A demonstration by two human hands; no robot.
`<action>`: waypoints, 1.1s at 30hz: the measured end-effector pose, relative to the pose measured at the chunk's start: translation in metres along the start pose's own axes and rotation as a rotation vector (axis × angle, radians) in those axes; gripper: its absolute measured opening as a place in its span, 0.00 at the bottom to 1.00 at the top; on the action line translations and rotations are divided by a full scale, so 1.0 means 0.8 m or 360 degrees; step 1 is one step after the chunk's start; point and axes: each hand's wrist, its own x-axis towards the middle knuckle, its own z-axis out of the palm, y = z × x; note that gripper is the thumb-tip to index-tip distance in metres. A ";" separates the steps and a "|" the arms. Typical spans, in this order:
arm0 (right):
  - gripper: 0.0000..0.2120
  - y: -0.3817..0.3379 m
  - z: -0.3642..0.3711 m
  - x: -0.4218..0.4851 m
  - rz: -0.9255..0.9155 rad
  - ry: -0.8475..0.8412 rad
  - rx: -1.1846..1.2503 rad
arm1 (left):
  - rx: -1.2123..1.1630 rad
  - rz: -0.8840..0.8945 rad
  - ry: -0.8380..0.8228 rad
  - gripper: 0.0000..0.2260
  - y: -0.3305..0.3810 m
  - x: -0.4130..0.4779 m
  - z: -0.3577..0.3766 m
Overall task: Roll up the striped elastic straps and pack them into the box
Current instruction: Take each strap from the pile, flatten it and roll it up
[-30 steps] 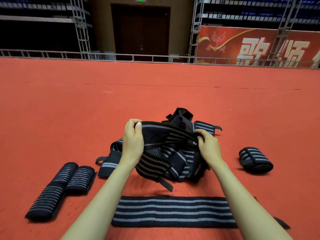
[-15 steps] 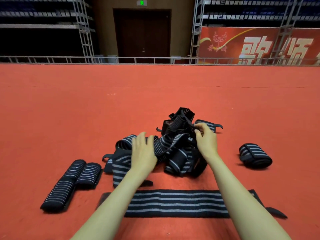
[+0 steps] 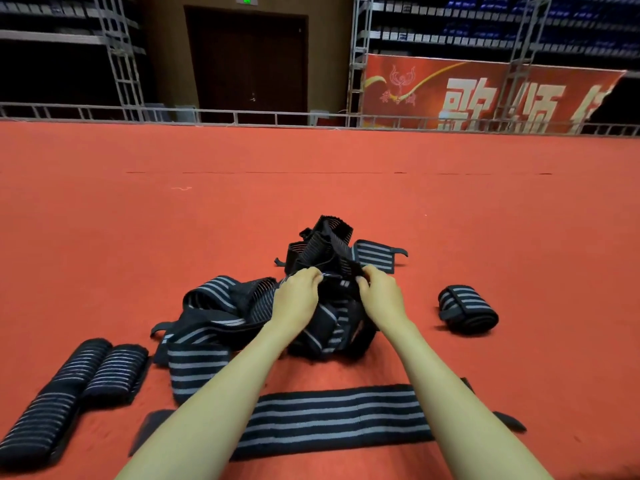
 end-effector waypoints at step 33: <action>0.11 -0.083 -0.017 -0.159 -0.0248 -0.0894 0.1446 | -0.1636 -0.0563 0.0196 0.06 0.000 -0.142 -0.163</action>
